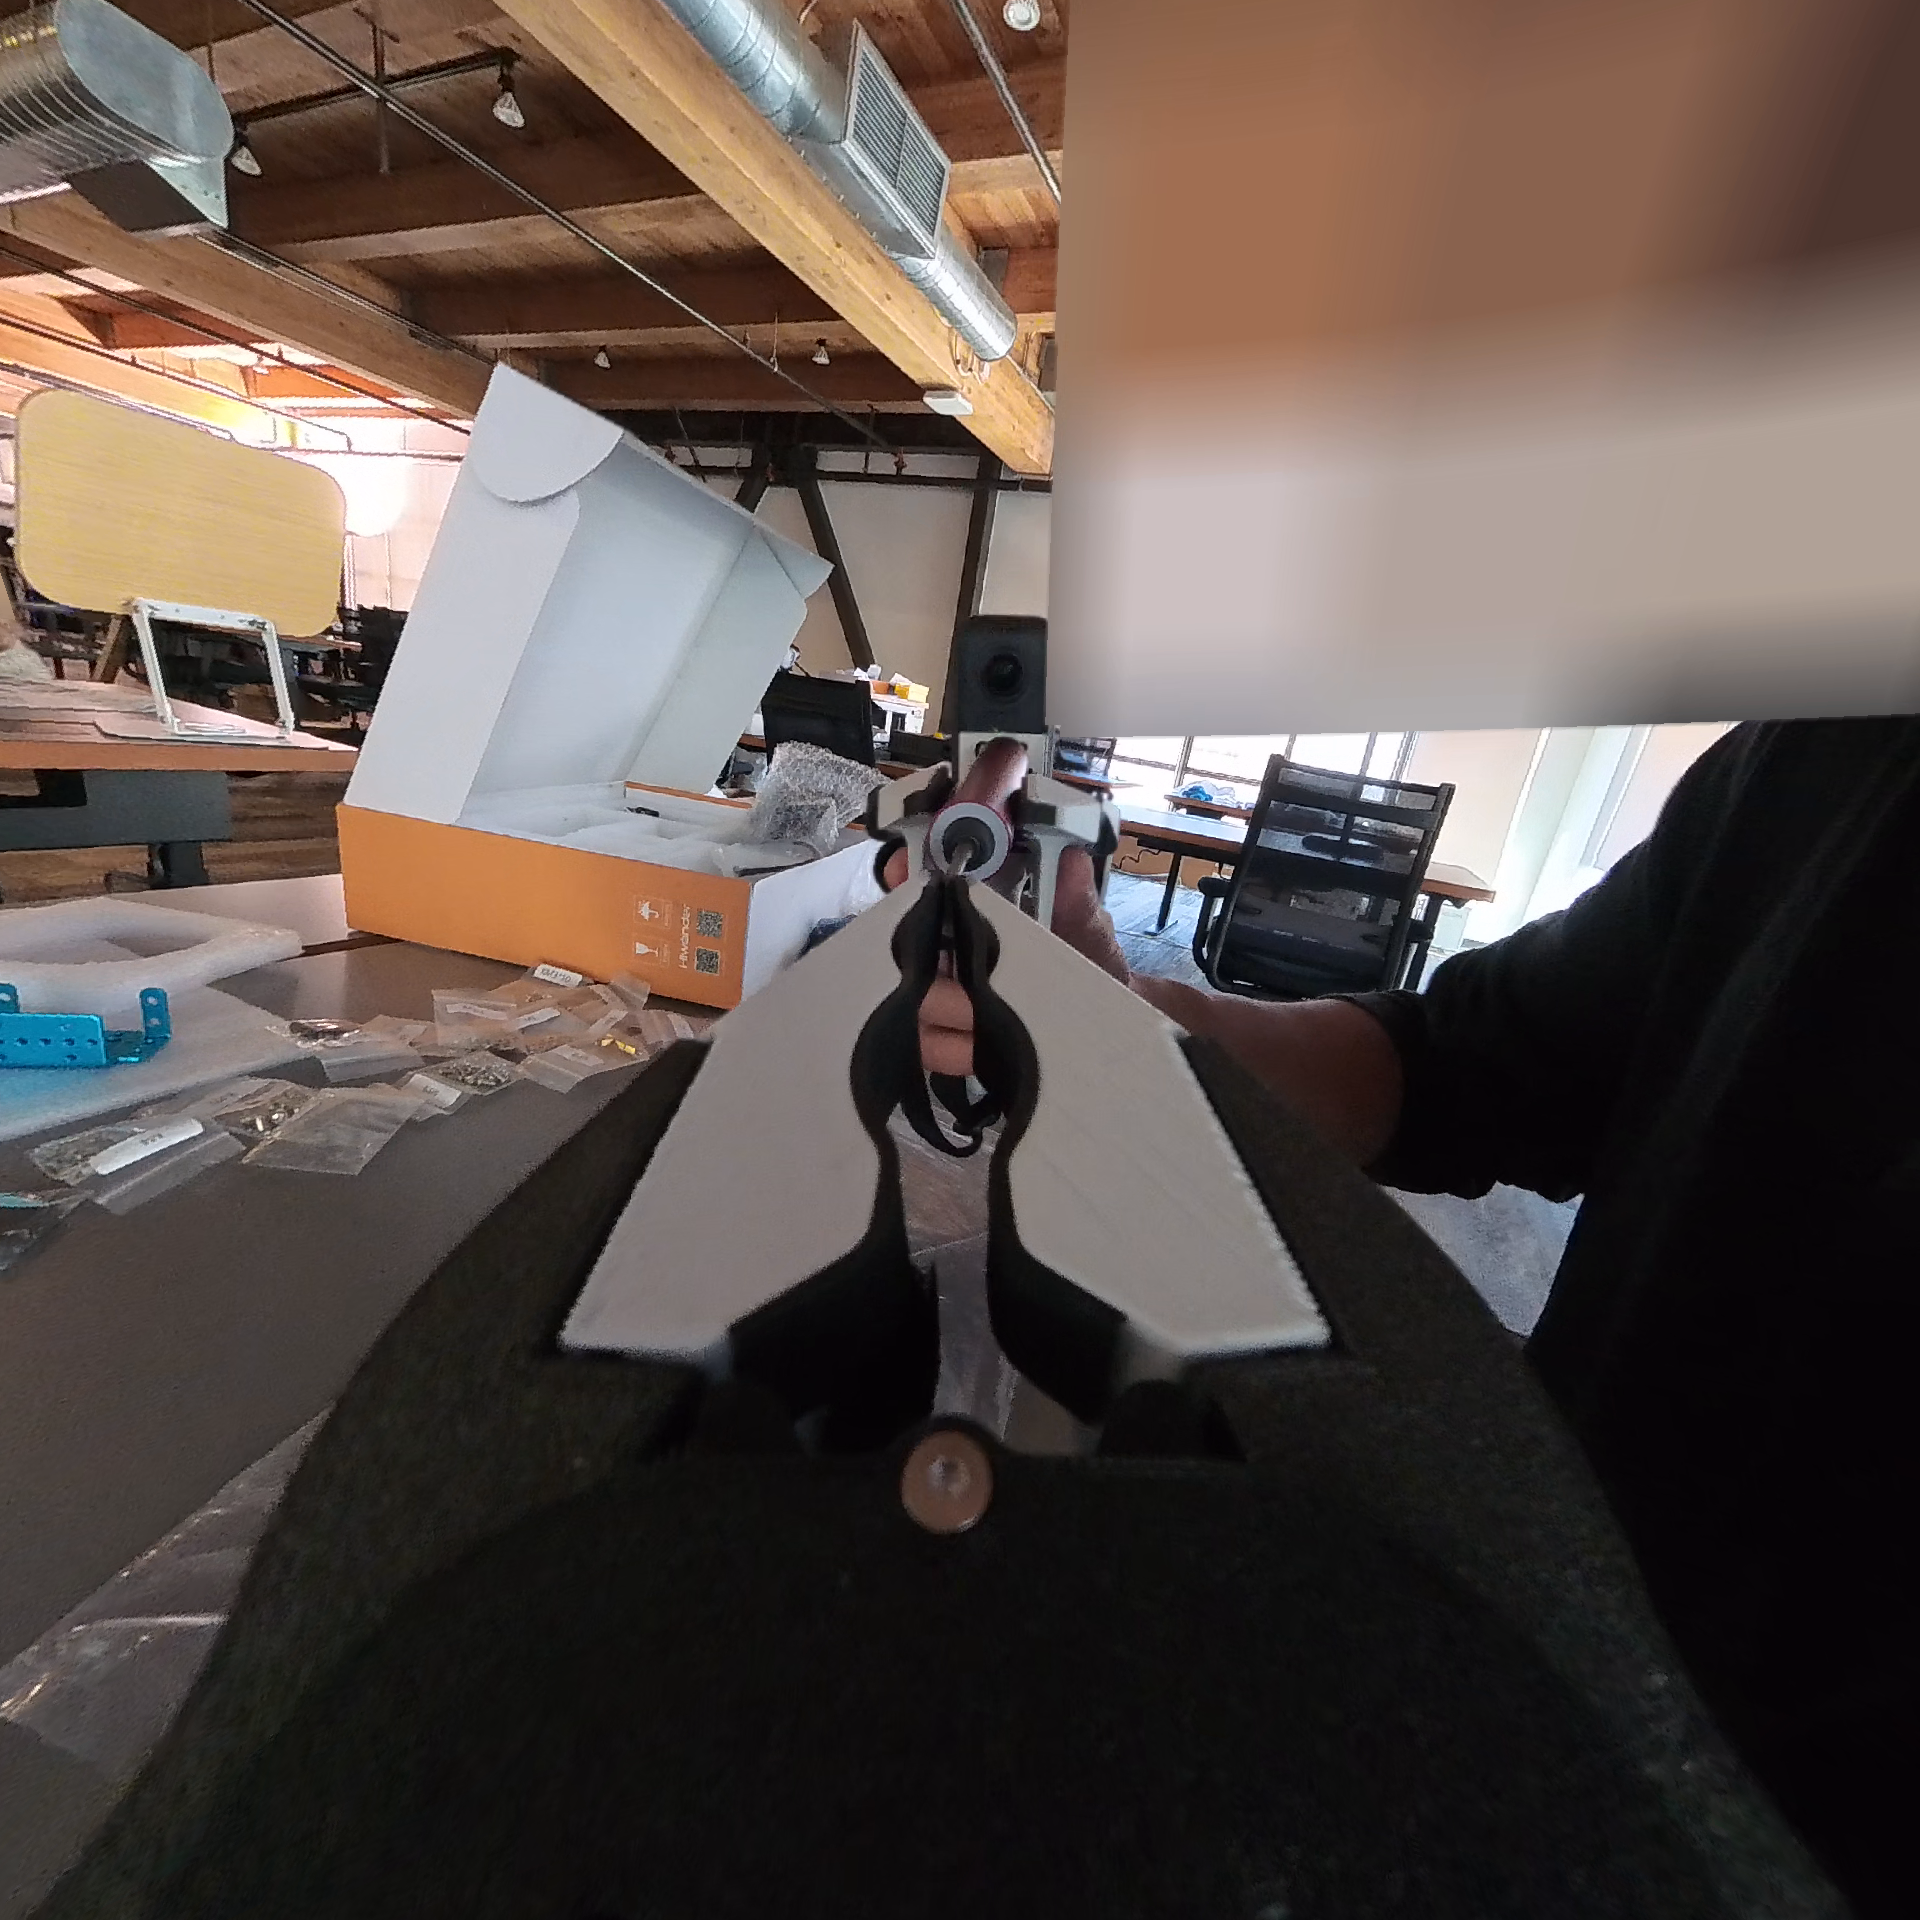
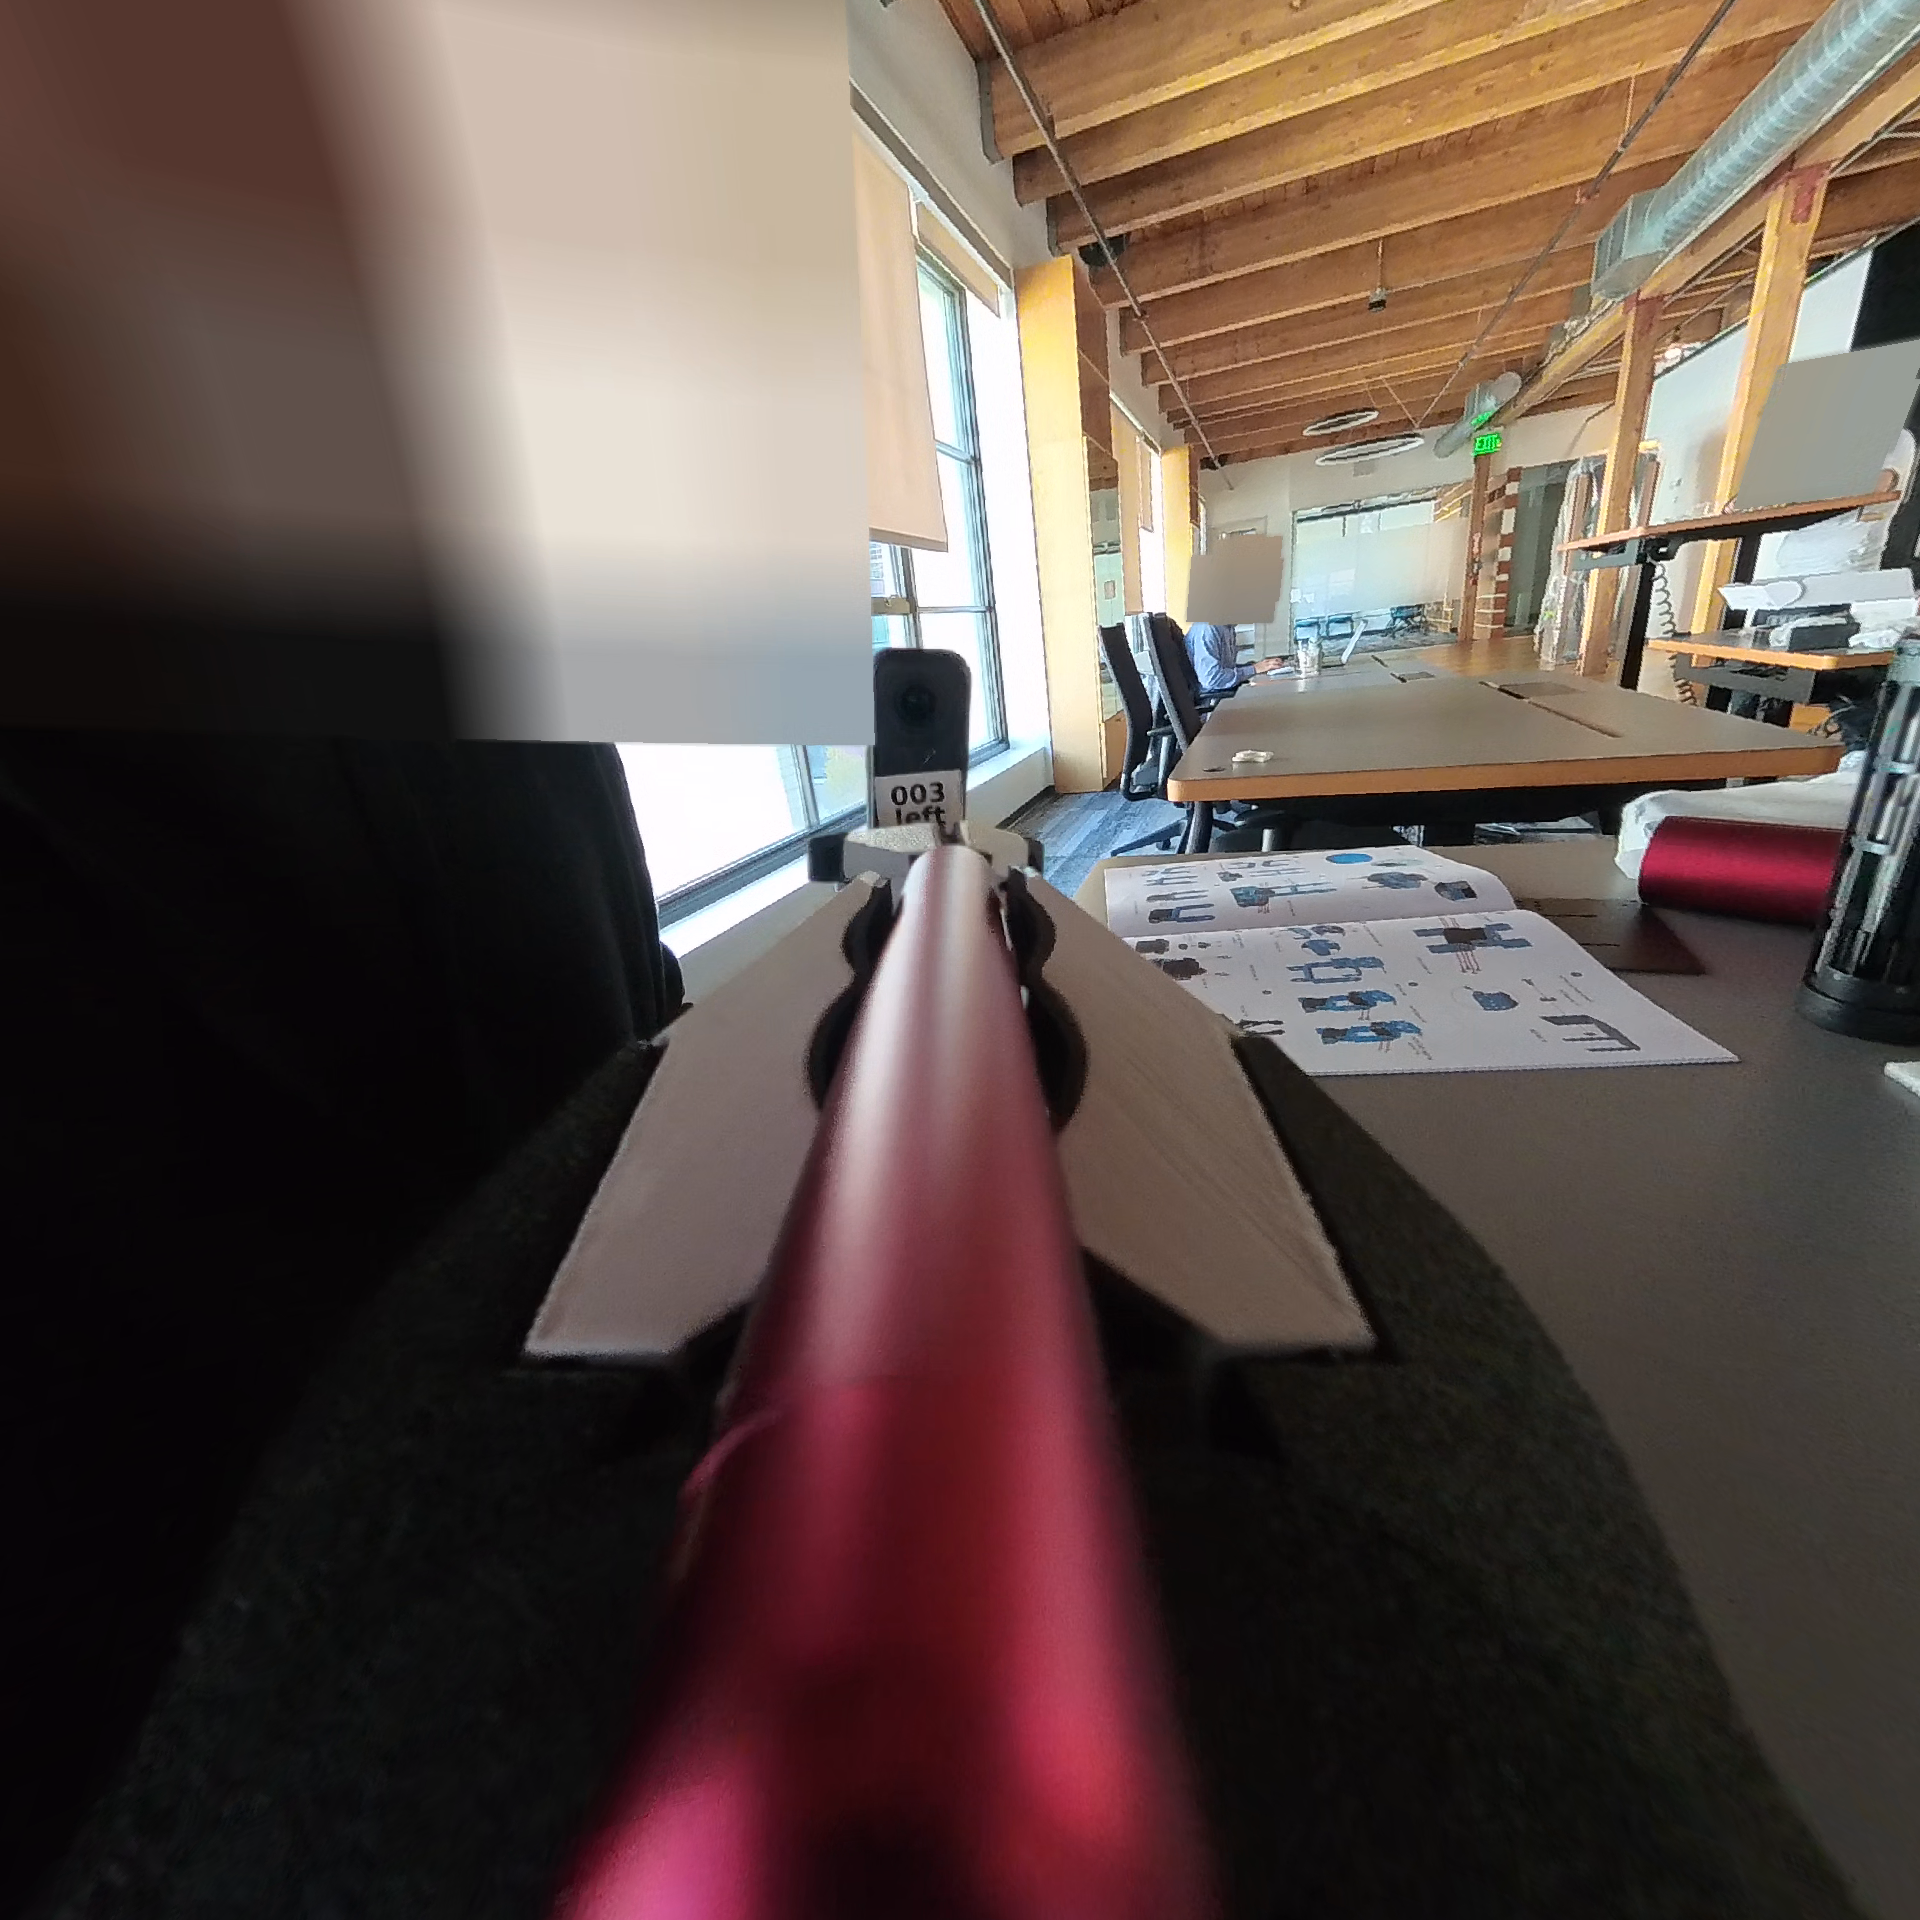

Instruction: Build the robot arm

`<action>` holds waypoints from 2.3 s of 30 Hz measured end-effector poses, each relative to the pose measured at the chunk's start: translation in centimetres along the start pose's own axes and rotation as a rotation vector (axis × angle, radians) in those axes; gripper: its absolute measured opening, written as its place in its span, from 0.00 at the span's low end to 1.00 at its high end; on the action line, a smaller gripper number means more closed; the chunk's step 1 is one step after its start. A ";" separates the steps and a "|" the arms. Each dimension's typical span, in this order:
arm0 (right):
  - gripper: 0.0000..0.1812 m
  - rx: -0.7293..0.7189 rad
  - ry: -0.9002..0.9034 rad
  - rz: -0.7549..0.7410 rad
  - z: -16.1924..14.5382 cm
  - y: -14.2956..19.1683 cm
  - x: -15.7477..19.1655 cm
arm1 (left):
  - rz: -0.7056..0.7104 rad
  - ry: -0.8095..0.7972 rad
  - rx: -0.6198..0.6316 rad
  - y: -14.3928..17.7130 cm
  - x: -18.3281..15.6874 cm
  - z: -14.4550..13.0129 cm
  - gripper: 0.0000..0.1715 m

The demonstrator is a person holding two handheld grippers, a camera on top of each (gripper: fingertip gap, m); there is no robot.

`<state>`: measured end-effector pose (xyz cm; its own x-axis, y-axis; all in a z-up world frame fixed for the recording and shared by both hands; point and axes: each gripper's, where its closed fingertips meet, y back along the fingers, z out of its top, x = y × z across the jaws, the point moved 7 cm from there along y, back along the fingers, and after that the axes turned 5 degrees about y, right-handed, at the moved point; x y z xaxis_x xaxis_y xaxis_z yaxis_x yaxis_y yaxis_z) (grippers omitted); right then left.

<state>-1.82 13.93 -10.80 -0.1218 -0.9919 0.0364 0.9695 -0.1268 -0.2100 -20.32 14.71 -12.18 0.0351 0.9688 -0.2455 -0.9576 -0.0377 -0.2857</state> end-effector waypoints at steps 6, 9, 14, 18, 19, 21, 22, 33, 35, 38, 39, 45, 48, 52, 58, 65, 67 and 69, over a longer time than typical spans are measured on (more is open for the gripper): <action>0.13 -0.002 -0.002 -0.011 0.2 -0.1 0.1 | 0.000 0.005 -0.010 0.0 0.0 0.1 0.00; 0.12 0.001 -0.015 -0.018 0.1 0.0 -0.1 | 0.009 -0.004 -0.005 0.0 0.1 0.0 0.00; 0.12 0.024 0.020 -0.028 0.0 0.0 0.0 | 0.001 0.025 -0.007 0.0 0.2 -0.3 0.00; 0.12 0.031 0.039 -0.025 0.1 0.0 0.1 | -0.007 0.032 -0.011 0.0 0.2 -0.4 0.00; 0.12 0.024 0.050 -0.018 0.2 0.0 0.3 | -0.018 0.037 -0.016 0.0 0.2 -0.3 0.00; 0.12 0.009 0.063 -0.002 0.3 -0.1 0.6 | -0.052 0.051 -0.026 0.0 -0.1 -0.1 0.00; 0.12 0.007 0.058 0.004 0.4 -0.1 0.6 | -0.060 0.055 -0.030 0.0 -0.2 0.0 0.00; 0.12 -0.005 0.035 -0.002 0.5 0.2 0.2 | -0.049 0.043 -0.023 0.0 -0.4 -0.1 0.01; 0.12 -0.005 0.022 0.008 0.5 0.2 0.2 | -0.038 0.034 -0.018 0.0 -0.3 0.0 0.01; 0.12 0.013 0.031 0.001 0.7 0.5 0.1 | 0.011 0.010 0.021 0.3 0.3 -0.1 0.05; 0.12 0.013 0.035 -0.012 0.8 0.6 0.0 | 0.037 0.000 0.040 0.4 0.6 -0.2 0.06; 0.13 0.071 0.075 -0.055 1.0 1.3 -0.4 | 0.111 -0.096 0.149 0.4 1.0 -1.0 0.10; 0.12 0.078 0.058 -0.060 0.8 1.4 -0.7 | 0.164 -0.112 0.194 -0.3 1.4 -1.4 0.10; 0.13 0.092 0.034 -0.053 0.3 1.1 -0.8 | 0.169 -0.142 0.196 -1.6 1.1 -1.7 0.11; 0.13 0.103 0.024 -0.054 -0.1 1.0 -0.9 | 0.168 -0.162 0.185 -1.9 0.8 -1.3 0.08; 0.12 0.106 -0.018 -0.035 -0.4 0.9 -1.0 | 0.141 -0.276 0.203 -1.3 0.3 -1.3 0.08; 0.12 0.101 -0.052 -0.013 -0.6 0.8 -1.0 | 0.130 -0.321 0.209 -1.2 0.1 -1.3 0.09; 0.12 0.097 -0.082 0.001 -0.7 0.8 -1.1 | 0.124 -0.353 0.224 -1.2 -0.1 -1.4 0.10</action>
<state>-1.04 14.88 -11.71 -0.1071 -0.9874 0.1167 0.9860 -0.1206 -0.1151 -18.82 14.33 -13.11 -0.1469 0.9861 0.0776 -0.9882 -0.1427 -0.0561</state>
